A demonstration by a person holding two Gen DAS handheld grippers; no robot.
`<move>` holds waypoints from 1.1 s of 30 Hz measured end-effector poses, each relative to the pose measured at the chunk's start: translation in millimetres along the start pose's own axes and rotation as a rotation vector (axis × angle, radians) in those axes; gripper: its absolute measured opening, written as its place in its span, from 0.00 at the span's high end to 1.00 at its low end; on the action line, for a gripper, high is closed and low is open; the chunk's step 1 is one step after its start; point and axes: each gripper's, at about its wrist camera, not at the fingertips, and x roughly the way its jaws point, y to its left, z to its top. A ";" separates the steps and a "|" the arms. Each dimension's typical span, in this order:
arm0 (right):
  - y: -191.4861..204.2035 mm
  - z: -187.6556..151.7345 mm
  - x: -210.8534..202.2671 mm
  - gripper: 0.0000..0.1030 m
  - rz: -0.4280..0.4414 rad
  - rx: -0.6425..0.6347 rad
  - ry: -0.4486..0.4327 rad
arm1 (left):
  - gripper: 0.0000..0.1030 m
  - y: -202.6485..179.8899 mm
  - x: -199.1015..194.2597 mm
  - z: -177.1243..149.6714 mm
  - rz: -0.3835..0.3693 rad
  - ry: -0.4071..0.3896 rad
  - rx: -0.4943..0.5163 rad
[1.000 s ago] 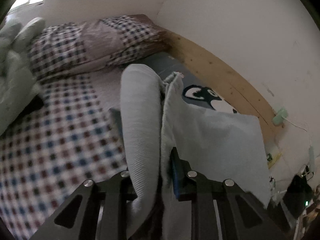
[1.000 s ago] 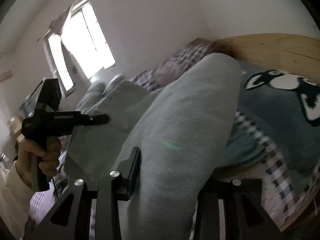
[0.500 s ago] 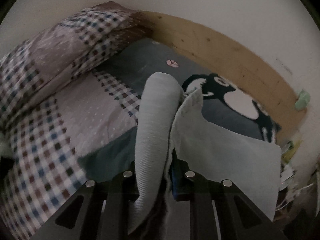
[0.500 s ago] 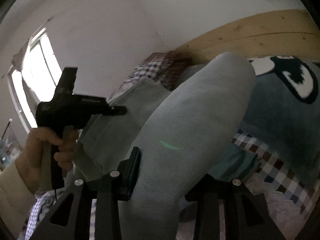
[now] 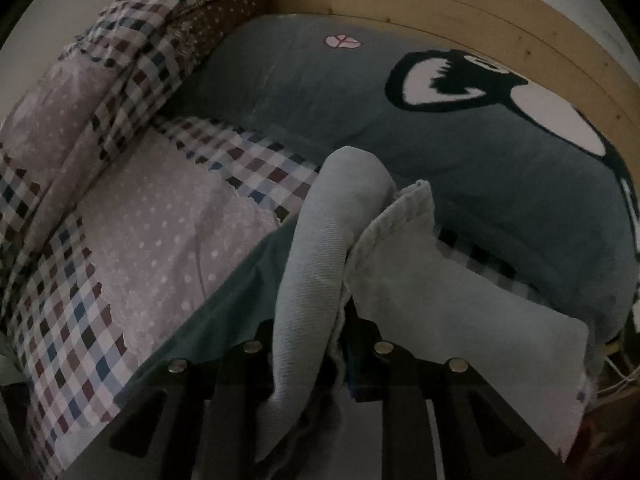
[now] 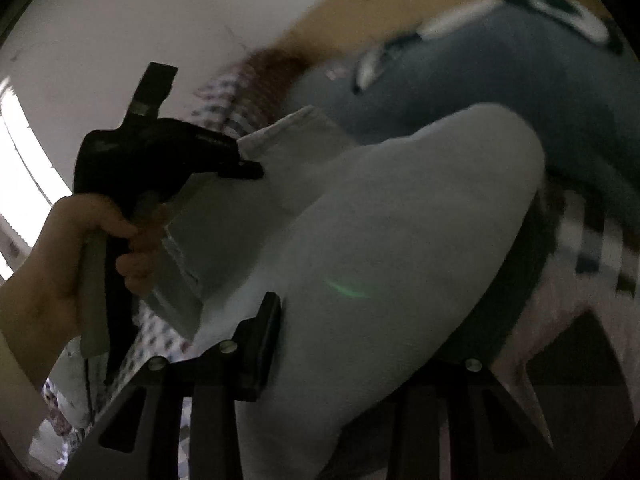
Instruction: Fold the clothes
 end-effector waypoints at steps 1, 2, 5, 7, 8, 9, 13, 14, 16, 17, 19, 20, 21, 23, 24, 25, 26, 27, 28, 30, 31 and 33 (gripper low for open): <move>-4.2 -0.8 1.3 0.61 -0.008 0.010 0.012 | 0.76 0.2 1.3 -0.6 0.006 -0.005 0.001; -6.0 -1.7 1.2 0.60 -0.014 0.012 0.020 | 0.73 2.3 0.1 -0.3 0.013 -0.008 -0.003; -2.9 -4.8 -6.3 0.52 -0.045 -0.005 0.023 | 0.55 11.5 -14.4 0.4 0.056 -0.025 -0.025; 2.2 -8.5 -16.9 0.49 -0.087 -0.031 0.009 | 0.51 17.6 -24.0 0.9 0.086 -0.037 -0.039; 3.7 -11.2 -20.2 0.47 -0.097 -0.040 0.008 | 0.49 20.7 -28.8 1.2 0.100 -0.043 -0.046; 5.5 -14.0 -24.3 0.46 -0.103 -0.050 0.009 | 0.44 23.8 -33.6 1.4 0.115 -0.049 -0.054; 5.9 -25.0 -41.7 0.42 -0.106 -0.080 0.008 | 0.41 36.1 -52.9 2.4 0.173 -0.072 -0.082; 4.1 -27.0 -45.4 0.41 -0.104 -0.085 0.008 | 0.41 39.2 -57.7 2.6 0.187 -0.078 -0.090; 1.1 -30.7 -54.2 0.41 -0.102 -0.097 0.007 | 0.41 45.3 -67.3 3.1 0.216 -0.089 -0.104; 0.3 -32.4 -60.4 0.41 -0.101 -0.103 0.005 | 0.41 48.2 -73.2 2.3 0.225 -0.096 -0.113; 3.0 -31.4 -69.9 0.40 -0.089 -0.126 -0.004 | 0.41 52.7 -92.6 -6.2 0.204 -0.116 -0.137; 6.8 -28.2 -72.5 0.36 -0.076 -0.145 -0.012 | 0.41 53.8 -106.0 -13.8 0.183 -0.128 -0.145; 11.3 -26.2 -78.2 0.32 -0.066 -0.170 -0.025 | 0.41 55.0 -119.4 -21.3 0.162 -0.140 -0.152; 23.2 -23.3 -98.8 0.25 -0.048 -0.223 -0.067 | 0.41 57.4 -144.1 -36.0 0.135 -0.164 -0.169; 29.9 -21.5 -110.2 0.23 -0.040 -0.247 -0.089 | 0.41 58.3 -157.4 -43.8 0.126 -0.178 -0.179; 37.0 -19.5 -122.1 0.20 -0.033 -0.271 -0.110 | 0.40 57.9 -175.3 -53.7 0.113 -0.198 -0.192; 43.6 -17.3 -132.6 0.18 -0.023 -0.291 -0.127 | 0.40 57.6 -193.3 -63.7 0.100 -0.219 -0.206; 51.3 -15.3 -144.7 0.17 -0.008 -0.314 -0.143 | 0.35 57.3 -211.2 -73.6 0.087 -0.239 -0.219; 59.1 -14.0 -158.5 0.15 0.009 -0.341 -0.160 | 0.28 57.0 -229.1 -83.5 0.075 -0.260 -0.233; 72.1 -13.7 -183.6 0.11 0.047 -0.398 -0.186 | 0.27 51.0 -264.3 -103.7 0.058 -0.293 -0.243; 78.5 -13.7 -196.0 0.08 0.067 -0.427 -0.199 | 0.27 46.5 -281.6 -114.0 0.053 -0.306 -0.242; 91.7 -17.7 -220.5 0.07 0.087 -0.510 -0.224 | 0.27 37.4 -316.4 -134.5 0.042 -0.334 -0.241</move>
